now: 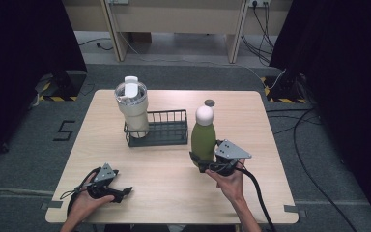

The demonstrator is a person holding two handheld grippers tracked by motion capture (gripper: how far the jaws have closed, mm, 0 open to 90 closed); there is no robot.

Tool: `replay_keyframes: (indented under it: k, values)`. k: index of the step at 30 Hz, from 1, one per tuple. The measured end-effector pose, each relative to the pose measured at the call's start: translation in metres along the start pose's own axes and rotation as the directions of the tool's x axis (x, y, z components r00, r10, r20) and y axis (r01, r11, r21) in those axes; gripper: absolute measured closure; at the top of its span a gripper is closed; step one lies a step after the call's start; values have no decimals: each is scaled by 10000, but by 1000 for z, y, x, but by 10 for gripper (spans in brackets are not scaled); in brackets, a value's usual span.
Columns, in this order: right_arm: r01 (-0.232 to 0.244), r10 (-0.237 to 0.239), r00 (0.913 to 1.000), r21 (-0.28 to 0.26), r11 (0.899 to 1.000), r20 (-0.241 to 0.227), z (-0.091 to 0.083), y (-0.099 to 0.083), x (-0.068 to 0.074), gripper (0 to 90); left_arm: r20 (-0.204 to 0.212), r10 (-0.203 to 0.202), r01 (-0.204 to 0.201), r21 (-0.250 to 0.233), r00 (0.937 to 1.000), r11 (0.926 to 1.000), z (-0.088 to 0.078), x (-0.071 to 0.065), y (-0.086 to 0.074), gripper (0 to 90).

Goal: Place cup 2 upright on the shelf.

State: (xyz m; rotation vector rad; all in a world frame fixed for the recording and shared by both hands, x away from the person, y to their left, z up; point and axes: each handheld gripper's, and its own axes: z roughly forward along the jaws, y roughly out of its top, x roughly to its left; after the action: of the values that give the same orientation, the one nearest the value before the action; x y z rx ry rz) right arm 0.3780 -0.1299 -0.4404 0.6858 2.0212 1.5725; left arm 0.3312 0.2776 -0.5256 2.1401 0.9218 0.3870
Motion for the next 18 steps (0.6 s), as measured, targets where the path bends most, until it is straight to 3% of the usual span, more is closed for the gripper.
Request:
replay_keyframes:
  k: [18]
  values:
    - [3,-8,9998,-246,9997,-199,49,34,-10,209,6,6,-6,11,10000,10000,0,0,0,102]
